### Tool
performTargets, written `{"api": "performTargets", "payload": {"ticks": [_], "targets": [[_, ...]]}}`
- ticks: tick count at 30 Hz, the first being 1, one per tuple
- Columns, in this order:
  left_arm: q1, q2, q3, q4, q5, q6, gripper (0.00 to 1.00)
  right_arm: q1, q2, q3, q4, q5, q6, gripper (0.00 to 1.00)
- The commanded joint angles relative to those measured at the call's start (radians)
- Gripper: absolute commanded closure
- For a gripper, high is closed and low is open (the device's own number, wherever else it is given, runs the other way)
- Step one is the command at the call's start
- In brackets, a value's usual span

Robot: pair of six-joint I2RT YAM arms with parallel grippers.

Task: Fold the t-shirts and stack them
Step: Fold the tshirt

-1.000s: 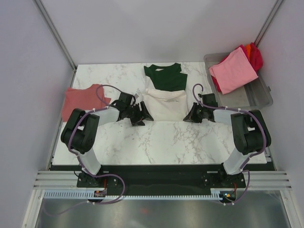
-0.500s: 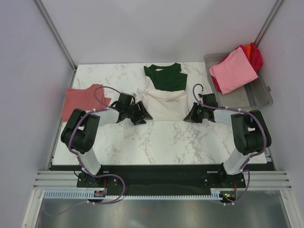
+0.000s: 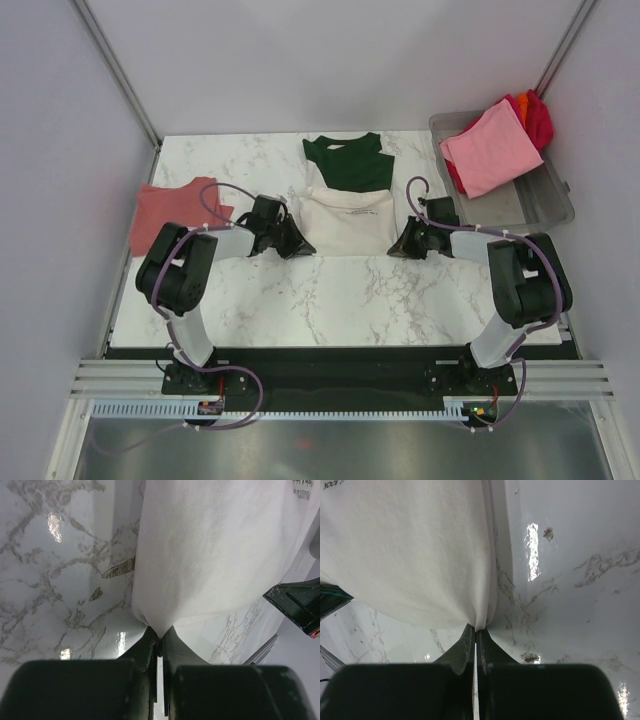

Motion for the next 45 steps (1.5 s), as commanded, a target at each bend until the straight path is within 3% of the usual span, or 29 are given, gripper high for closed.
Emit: {"api": "performTargets", "payload": {"ticks": [1,6,11,14,26,30,34,39,45], "targets": [[0.003,-0.009,0.044,-0.024,-0.035,0.023,0.98,-0.001,-0.040,-0.002,-0.031,0.013,-0.020,1.00],[0.009,-0.120,0.105,-0.139,-0.007,0.044,0.98,-0.001,-0.101,0.096,-0.122,-0.010,-0.016,1.00],[0.015,-0.276,0.256,-0.354,-0.006,0.093,0.98,-0.001,-0.222,0.303,-0.310,-0.007,-0.028,1.00],[0.013,-0.365,0.239,-0.391,0.025,0.098,0.98,-0.001,-0.305,0.299,-0.354,-0.012,-0.013,1.00],[-0.086,-0.720,-0.267,-0.380,0.040,0.058,0.98,0.001,-0.724,-0.189,-0.406,-0.095,0.014,1.00],[-0.161,-0.910,-0.371,-0.405,0.051,-0.011,0.98,0.002,-0.866,-0.255,-0.484,-0.104,0.029,1.00],[-0.175,-1.004,-0.447,-0.414,0.100,-0.062,0.98,0.002,-0.972,-0.272,-0.579,-0.105,0.020,1.00],[-0.174,-1.009,-0.425,-0.416,0.112,-0.080,0.98,0.004,-0.997,-0.219,-0.607,-0.073,0.018,1.00],[-0.106,-0.879,-0.287,-0.414,0.149,-0.040,0.98,0.002,-0.841,-0.054,-0.585,0.020,-0.037,1.00]]}}
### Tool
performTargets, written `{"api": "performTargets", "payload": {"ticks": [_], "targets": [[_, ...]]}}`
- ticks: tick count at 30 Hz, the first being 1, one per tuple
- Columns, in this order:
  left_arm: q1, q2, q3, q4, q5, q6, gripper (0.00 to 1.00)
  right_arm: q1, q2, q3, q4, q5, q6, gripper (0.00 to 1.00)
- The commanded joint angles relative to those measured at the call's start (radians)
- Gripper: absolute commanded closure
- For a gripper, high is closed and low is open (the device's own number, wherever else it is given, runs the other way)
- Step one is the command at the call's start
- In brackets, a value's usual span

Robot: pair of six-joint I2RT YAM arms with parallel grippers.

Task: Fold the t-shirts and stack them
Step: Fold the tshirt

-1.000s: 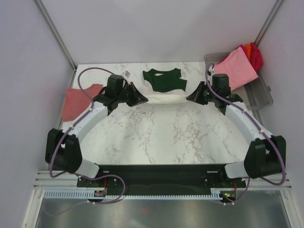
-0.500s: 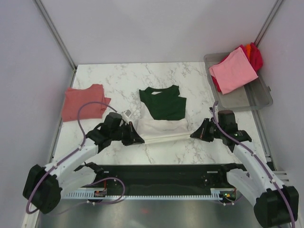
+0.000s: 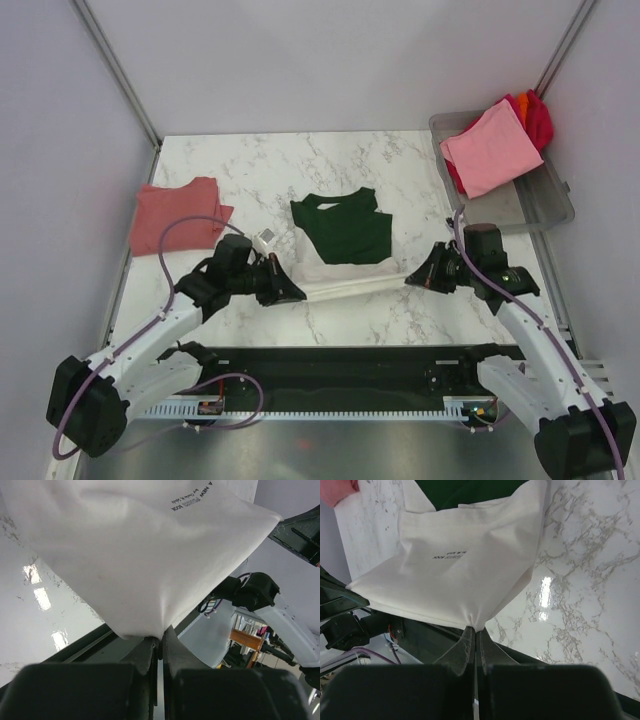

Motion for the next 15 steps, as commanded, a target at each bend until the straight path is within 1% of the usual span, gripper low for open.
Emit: {"api": "performTargets", "payload": {"ticks": [1,5,9,10,12,13,14,15], "targets": [[0.064,0.067,0.133,-0.013,0.046,0.017,0.98,-0.008,0.106,0.159,0.037,0.135,-0.048,1.00],[0.136,0.204,0.259,-0.014,0.091,0.065,0.98,-0.008,0.255,0.260,0.096,0.155,-0.057,1.00],[0.206,0.342,0.372,-0.005,0.091,0.094,0.98,-0.010,0.416,0.365,0.148,0.198,-0.066,1.00],[0.217,0.395,0.415,0.004,0.091,0.094,0.98,-0.013,0.477,0.385,0.170,0.198,-0.063,1.00],[0.246,0.449,0.481,0.010,0.093,0.102,0.98,-0.011,0.534,0.447,0.202,0.201,-0.058,1.00],[0.256,0.480,0.506,0.013,0.097,0.102,0.98,-0.011,0.592,0.469,0.211,0.201,-0.055,1.00],[0.266,0.532,0.530,0.015,0.103,0.103,0.98,-0.013,0.622,0.513,0.221,0.203,-0.049,1.00],[0.282,0.566,0.582,0.018,0.105,0.106,0.98,-0.015,0.652,0.536,0.237,0.207,-0.048,1.00]]}}
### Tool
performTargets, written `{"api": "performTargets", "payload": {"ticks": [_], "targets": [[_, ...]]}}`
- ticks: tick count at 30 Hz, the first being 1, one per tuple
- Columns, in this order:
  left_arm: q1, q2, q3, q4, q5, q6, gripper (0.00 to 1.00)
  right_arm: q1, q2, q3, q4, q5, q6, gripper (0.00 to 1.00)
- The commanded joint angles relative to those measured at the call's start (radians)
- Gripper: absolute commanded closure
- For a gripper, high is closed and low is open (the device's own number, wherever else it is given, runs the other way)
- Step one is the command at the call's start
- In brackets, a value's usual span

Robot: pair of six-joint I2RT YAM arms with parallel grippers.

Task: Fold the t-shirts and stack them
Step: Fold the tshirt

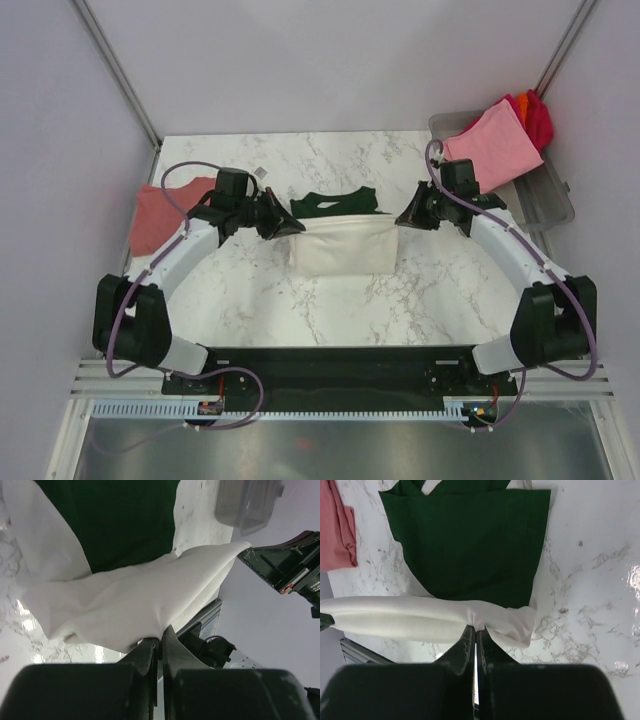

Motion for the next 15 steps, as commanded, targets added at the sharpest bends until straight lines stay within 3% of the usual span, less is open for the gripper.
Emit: {"api": "performTargets", "payload": {"ticks": [1,9,10,12,13,14,15], "targets": [[0.048,0.098,0.136,0.022,0.020,0.052,0.98,-0.015,0.119,0.141,0.091,0.069,-0.007,1.00],[0.111,0.544,0.520,0.022,0.041,0.039,0.98,-0.045,0.547,0.465,0.154,0.017,0.025,1.00],[0.114,0.589,0.559,0.022,0.058,0.036,0.98,-0.048,0.589,0.540,0.157,-0.001,0.027,0.90],[0.120,0.690,0.654,0.017,0.061,0.034,0.57,-0.048,0.687,0.597,0.176,-0.001,0.031,0.48],[0.123,0.704,0.670,0.020,0.044,0.034,0.41,-0.048,0.704,0.617,0.194,-0.003,0.033,0.33],[0.125,0.715,0.682,0.019,0.029,0.045,0.01,-0.050,0.715,0.619,0.205,-0.003,0.033,0.17],[0.123,0.711,0.693,0.020,0.018,0.055,0.00,-0.048,0.706,0.614,0.216,0.008,0.030,0.08]]}}
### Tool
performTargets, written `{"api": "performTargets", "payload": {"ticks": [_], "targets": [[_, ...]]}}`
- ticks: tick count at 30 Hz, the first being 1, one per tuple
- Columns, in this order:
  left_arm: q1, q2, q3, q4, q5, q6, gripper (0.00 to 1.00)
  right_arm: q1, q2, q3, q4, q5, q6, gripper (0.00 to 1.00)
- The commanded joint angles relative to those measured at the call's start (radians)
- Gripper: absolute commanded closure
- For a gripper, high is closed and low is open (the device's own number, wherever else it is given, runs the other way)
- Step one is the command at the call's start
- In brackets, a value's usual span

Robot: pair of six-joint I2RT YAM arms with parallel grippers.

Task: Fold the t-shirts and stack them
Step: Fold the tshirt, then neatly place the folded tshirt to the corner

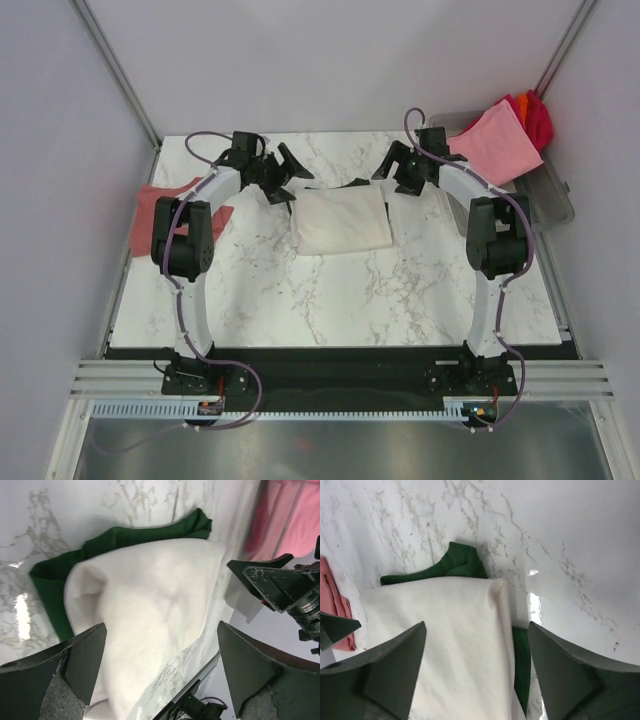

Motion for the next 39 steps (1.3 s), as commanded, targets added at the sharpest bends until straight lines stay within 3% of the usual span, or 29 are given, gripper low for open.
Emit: {"api": "performTargets", "payload": {"ticks": [1,9,22,25,30,33,39], "targets": [[0.006,-0.002,0.065,-0.003,-0.014,0.044,0.00,-0.006,-0.012,0.006,0.066,0.009,-0.023,0.03],[-0.015,-0.195,-0.125,-0.005,-0.178,0.171,0.00,-0.006,-0.164,-0.244,0.176,0.014,-0.088,0.11],[-0.036,-0.370,-0.360,-0.045,-0.418,0.265,0.00,0.011,-0.232,-0.375,0.199,0.043,-0.141,0.13],[-0.040,-0.446,-0.401,-0.100,-0.542,0.328,0.00,0.021,-0.249,-0.408,0.209,0.057,-0.135,0.15],[-0.044,-0.434,-0.349,-0.311,-0.919,0.431,0.00,0.035,-0.296,-0.496,0.287,0.060,-0.108,0.18],[-0.040,-0.391,-0.311,-0.345,-1.102,0.449,0.02,0.035,-0.316,-0.522,0.311,0.054,-0.094,0.20],[-0.033,-0.154,-0.084,-0.514,-1.301,0.443,0.27,0.037,-0.356,-0.539,0.323,0.043,-0.085,0.20]]}}
